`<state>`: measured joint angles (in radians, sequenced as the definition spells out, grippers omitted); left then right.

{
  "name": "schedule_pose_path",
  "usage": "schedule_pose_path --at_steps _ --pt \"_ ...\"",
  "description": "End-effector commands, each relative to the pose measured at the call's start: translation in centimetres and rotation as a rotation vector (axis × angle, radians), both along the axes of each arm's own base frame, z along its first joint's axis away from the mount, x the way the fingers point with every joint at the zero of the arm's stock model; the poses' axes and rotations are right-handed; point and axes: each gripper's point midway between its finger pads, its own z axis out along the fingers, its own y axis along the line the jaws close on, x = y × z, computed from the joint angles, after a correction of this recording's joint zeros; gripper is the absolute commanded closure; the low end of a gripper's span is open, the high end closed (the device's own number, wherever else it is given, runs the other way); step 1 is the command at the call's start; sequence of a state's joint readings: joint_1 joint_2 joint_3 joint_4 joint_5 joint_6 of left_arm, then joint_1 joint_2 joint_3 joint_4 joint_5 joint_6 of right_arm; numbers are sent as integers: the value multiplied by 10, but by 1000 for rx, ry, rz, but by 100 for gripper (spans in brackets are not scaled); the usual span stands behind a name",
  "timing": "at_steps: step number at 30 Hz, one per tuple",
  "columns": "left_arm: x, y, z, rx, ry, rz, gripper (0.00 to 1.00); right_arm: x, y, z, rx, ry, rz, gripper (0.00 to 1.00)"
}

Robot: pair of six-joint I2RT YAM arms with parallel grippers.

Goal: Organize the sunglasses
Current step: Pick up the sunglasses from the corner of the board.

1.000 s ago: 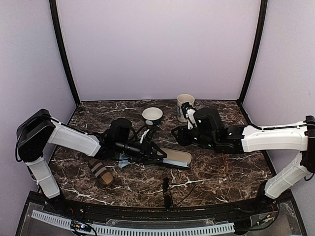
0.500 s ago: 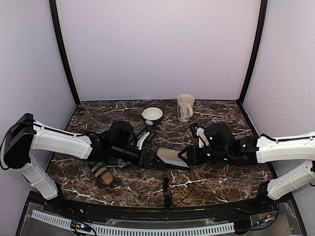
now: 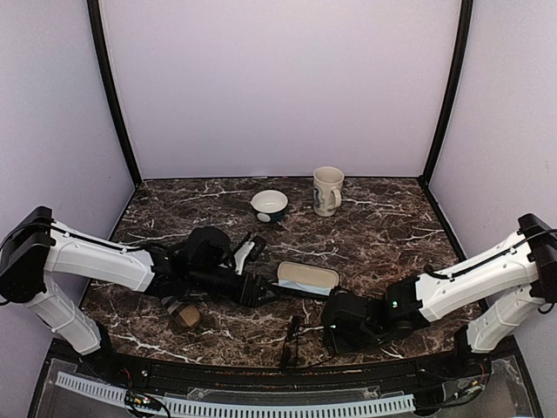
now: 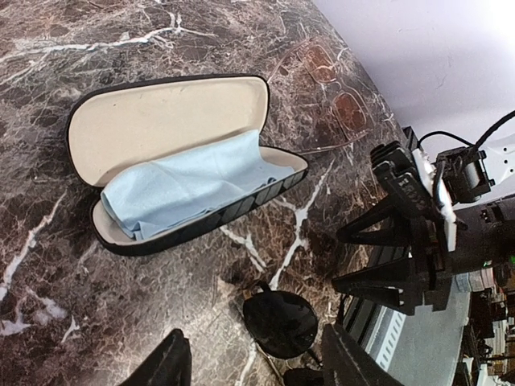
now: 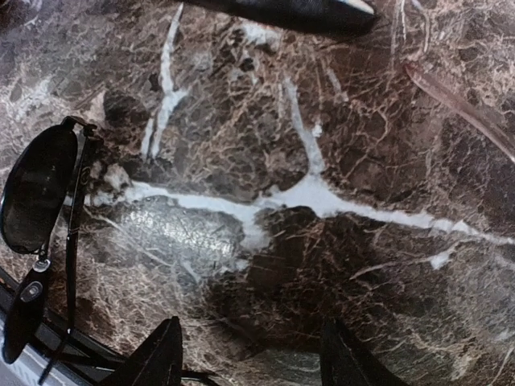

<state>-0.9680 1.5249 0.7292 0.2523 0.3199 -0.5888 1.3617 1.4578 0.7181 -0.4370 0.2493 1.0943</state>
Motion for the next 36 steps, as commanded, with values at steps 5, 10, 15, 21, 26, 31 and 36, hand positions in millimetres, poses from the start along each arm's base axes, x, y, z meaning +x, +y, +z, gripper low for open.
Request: schedule_pose_path --at_steps 5,10,15,21,26,31,36 --pt "-5 6 12 -14 -39 24 44 1 6 -3 -28 -33 -109 43" --pt "-5 10 9 -3 -47 35 43 -9 6 4 30 -13 -139 44" --pt "-5 11 1 20 -50 39 40 -25 8 3 72 13 -168 42" --pt "-7 9 1 20 -53 27 37 -36 3 -10 22 20 -208 44" --pt "-8 9 1 20 -56 25 37 -33 0 -12 12 -1 -232 55" --pt "-10 10 0 20 -55 26 37 -29 1 -7 16 -22 -240 67" --pt "-10 11 0 22 -60 30 37 -24 -2 0 8 -56 -255 76"
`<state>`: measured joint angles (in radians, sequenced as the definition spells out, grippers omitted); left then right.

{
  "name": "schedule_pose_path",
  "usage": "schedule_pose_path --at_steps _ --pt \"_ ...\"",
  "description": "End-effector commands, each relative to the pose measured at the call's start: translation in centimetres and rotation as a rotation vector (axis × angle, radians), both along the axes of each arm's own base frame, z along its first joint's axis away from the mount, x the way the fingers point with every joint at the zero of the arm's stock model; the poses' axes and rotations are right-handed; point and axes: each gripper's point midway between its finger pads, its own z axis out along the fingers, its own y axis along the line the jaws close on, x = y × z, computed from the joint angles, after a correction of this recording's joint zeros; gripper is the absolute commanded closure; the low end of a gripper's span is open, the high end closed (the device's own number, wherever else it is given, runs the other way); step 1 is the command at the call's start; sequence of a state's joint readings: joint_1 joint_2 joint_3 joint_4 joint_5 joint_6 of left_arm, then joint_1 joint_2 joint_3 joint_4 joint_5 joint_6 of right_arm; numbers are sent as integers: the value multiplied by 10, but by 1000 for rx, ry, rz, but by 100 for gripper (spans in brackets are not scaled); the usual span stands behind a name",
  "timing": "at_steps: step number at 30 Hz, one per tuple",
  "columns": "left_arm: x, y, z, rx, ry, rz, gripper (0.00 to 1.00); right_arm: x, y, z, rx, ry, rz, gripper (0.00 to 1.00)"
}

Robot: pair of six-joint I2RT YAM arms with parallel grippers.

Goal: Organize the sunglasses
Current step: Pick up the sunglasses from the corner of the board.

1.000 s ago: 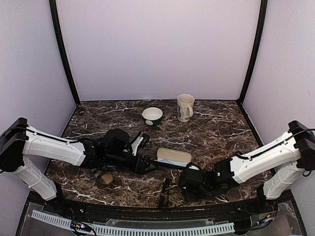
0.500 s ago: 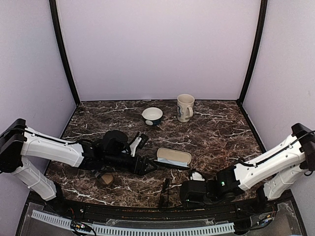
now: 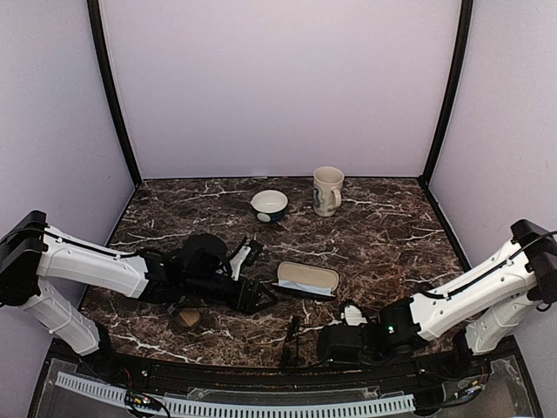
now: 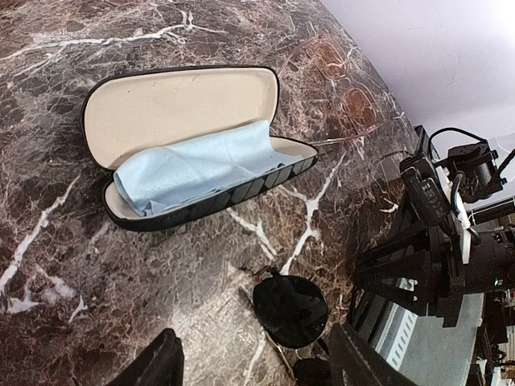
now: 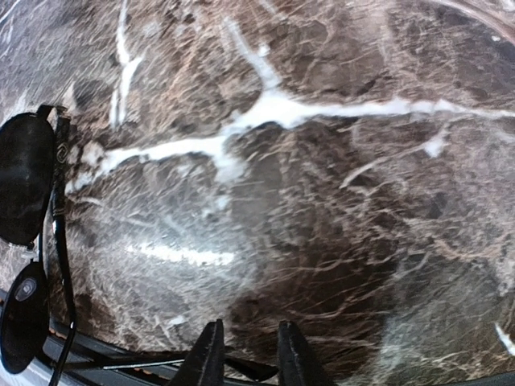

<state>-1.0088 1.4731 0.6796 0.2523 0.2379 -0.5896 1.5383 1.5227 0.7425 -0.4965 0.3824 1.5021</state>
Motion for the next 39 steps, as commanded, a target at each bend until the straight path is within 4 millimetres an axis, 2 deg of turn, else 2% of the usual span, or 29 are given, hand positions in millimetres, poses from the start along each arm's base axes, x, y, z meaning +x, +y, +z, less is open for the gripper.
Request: schedule_pose_path --at_steps 1,15,19,23,27,30,39 --pt "-1 3 3 -1 -19 5 37 8 -3 10 -18 -55 -28 78" --pt "2 3 0 18 -28 8 37 45 -8 28 -3 -125 -75 93" --pt "4 3 2 28 -39 7 37 58 -6 42 13 -162 -63 97" --pt "2 0 18 4 -49 -8 33 69 -2 65 -14 -226 -10 100" --pt "-6 -11 52 -93 -76 -78 27 81 6 88 -51 -286 43 100" --pt "-14 -13 68 -168 -129 -136 24 91 11 105 -65 -335 78 100" --pt "-16 -3 92 -235 -80 -64 11 113 21 159 -100 -523 168 100"
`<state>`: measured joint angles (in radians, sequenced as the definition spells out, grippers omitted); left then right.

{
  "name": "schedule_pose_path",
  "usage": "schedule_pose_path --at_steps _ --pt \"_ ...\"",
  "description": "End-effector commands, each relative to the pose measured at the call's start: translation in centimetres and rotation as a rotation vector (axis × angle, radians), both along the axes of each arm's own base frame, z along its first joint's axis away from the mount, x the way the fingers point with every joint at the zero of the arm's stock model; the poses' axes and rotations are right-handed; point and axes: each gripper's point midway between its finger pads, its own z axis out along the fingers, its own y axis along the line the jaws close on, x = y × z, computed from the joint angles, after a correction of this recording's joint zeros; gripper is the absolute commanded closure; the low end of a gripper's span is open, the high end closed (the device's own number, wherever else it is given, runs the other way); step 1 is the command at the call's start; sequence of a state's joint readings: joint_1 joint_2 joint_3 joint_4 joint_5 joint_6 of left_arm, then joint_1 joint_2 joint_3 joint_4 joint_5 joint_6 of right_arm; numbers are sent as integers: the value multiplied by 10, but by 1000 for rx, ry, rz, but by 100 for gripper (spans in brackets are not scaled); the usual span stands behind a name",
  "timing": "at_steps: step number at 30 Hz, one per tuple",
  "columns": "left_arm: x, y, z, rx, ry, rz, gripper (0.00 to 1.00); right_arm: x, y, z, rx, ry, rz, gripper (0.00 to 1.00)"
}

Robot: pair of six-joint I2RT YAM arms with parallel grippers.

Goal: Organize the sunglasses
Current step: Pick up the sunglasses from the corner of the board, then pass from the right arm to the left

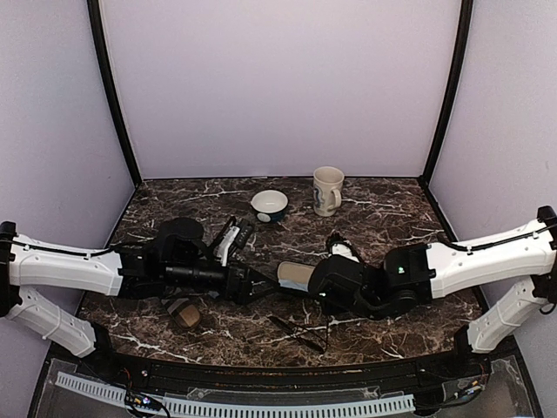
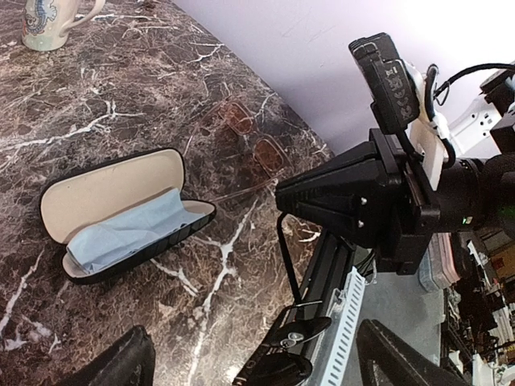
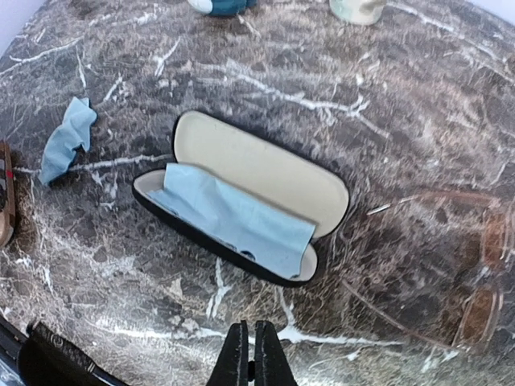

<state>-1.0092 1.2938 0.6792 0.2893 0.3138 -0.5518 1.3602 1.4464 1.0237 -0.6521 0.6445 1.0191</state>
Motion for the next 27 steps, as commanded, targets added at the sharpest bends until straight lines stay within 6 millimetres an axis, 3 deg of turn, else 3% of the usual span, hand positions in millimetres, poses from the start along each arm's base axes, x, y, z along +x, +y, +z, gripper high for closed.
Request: schedule_pose_path --at_steps 1,7,10,18,24,27 --pt "-1 2 17 -32 46 30 10 19 1 47 -31 -169 41 100" --pt "14 7 17 -34 168 95 7 40 6 93 -103 -354 40 100" --pt "14 3 16 -94 235 63 7 45 8 106 -127 -414 39 100" --pt "13 -1 0 -99 249 23 7 52 -1 112 -110 -510 1 100" --pt "14 1 -20 -116 358 12 6 58 -13 131 -85 -635 -79 100" --pt "17 3 -16 -178 377 -1 5 60 -15 133 -86 -665 -96 100"
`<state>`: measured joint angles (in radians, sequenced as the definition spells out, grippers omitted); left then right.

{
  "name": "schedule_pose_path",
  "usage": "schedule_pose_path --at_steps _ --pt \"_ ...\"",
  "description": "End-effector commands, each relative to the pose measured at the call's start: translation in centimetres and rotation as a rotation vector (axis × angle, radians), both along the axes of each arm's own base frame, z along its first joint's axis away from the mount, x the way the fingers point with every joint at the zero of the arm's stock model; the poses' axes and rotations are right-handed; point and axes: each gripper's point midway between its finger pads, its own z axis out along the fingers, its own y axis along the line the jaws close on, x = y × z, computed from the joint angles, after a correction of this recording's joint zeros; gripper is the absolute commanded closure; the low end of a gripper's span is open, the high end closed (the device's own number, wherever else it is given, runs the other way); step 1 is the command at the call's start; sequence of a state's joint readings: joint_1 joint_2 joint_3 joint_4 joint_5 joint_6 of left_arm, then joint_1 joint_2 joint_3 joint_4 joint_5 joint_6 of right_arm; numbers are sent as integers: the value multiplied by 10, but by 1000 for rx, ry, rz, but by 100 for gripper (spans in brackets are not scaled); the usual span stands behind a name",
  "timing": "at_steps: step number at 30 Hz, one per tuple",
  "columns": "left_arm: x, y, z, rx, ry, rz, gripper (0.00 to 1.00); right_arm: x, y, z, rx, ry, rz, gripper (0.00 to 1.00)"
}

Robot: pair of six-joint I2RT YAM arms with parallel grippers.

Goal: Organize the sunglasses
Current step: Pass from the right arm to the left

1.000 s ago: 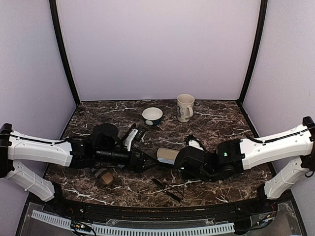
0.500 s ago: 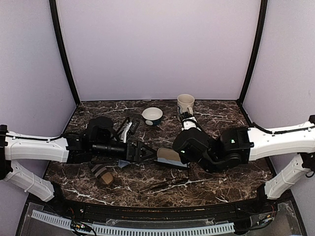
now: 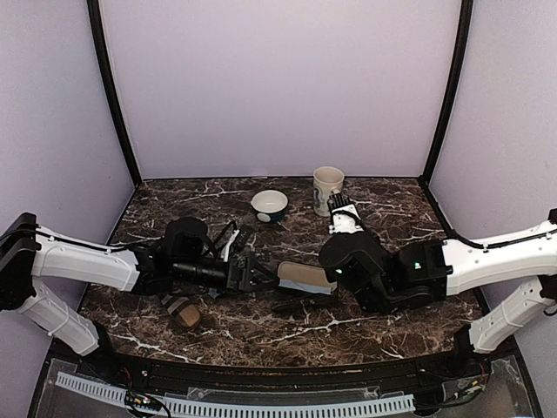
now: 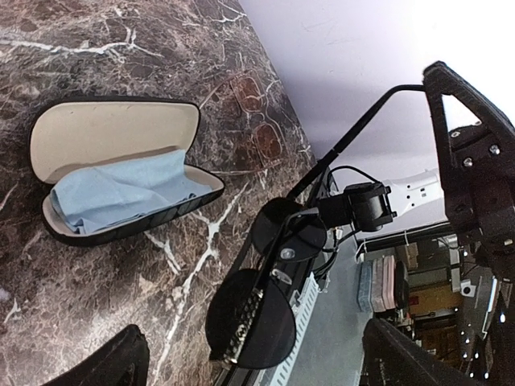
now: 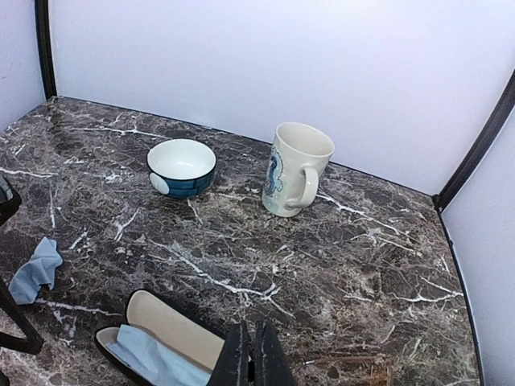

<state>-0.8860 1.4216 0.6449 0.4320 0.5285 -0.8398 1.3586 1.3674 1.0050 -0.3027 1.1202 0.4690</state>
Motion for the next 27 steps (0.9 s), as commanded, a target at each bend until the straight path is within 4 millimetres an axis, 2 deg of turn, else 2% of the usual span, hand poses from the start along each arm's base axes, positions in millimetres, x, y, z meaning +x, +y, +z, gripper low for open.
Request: schedule_pose_path --at_steps 1,5,9,14,27 --pt "1 0 11 -108 20 -23 4 8 -6 29 82 -112 -65 100" --pt "4 -2 9 -131 -16 -30 1 9 -4 33 107 -130 -65 100" --pt "1 -7 18 -188 -55 -75 1 10 -5 37 120 -144 -76 100" --pt "4 -9 19 -176 -142 -88 1 12 -2 42 142 -146 -81 100" --pt "-3 -26 5 -128 -195 -155 1 18 3 54 207 -143 -89 100"
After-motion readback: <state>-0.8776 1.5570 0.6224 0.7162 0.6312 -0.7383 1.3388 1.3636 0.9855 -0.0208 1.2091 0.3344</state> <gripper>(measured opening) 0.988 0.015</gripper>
